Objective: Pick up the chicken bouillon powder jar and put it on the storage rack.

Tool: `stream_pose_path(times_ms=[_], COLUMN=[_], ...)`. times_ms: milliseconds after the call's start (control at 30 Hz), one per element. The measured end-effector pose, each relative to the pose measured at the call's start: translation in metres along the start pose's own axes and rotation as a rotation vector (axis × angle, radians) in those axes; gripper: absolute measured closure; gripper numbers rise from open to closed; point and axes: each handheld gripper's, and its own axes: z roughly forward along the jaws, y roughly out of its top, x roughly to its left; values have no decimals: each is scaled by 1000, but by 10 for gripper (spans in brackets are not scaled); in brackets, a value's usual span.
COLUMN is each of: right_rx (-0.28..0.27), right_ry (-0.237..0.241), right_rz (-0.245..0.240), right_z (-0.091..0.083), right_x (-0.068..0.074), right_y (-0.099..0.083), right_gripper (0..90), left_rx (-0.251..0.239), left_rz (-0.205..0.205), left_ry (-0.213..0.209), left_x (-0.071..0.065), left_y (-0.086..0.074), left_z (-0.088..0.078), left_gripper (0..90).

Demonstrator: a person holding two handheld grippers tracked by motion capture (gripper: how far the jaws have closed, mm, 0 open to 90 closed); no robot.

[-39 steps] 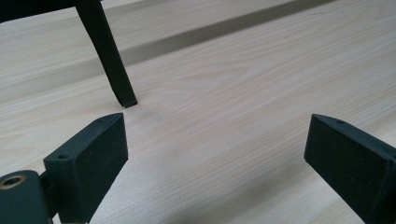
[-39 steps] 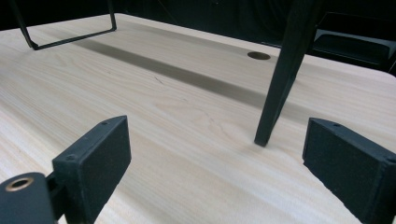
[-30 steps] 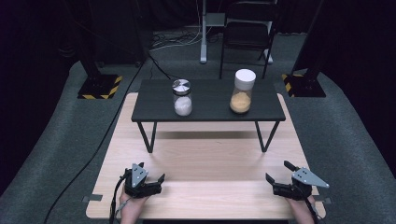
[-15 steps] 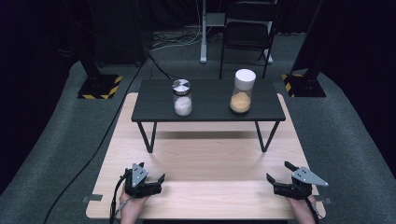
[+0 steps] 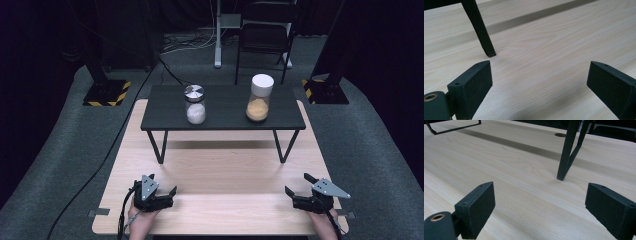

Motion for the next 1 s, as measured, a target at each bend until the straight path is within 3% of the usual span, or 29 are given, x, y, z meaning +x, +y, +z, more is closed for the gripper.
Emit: stream_pose_path(times_ms=[1000], right_rx=[8], right_ry=[5], right_rz=[-8], right_z=[2], right_x=[1], right_y=[1], right_gripper=[81], left_rx=[3], left_rz=[1], left_ry=[0], left_x=[0], left_y=[1], left_z=[0], left_gripper=[58])
